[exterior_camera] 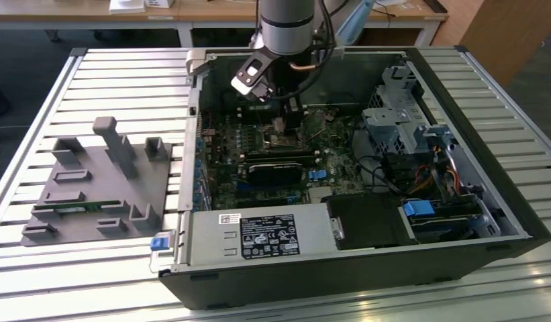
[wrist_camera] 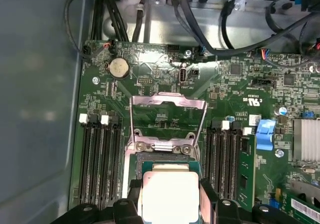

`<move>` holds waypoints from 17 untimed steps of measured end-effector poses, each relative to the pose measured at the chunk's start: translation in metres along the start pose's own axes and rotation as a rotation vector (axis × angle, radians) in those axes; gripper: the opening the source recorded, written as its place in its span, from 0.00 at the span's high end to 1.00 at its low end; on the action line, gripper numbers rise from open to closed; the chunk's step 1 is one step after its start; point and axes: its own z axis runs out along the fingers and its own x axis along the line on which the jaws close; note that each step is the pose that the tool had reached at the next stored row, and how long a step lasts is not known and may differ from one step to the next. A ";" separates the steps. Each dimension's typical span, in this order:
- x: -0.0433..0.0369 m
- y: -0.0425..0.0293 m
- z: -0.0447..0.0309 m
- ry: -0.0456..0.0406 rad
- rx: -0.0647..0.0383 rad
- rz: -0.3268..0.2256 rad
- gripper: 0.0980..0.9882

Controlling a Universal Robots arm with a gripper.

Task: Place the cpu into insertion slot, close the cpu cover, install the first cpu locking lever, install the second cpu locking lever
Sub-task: 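Place the cpu into insertion slot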

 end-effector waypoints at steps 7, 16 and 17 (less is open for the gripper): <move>0.0021 -0.0015 0.0083 -0.0025 0.000 0.028 0.51; 0.0057 -0.0051 0.0179 -0.0033 0.000 0.036 0.51; 0.0059 -0.0052 0.0193 -0.0033 0.000 0.036 0.51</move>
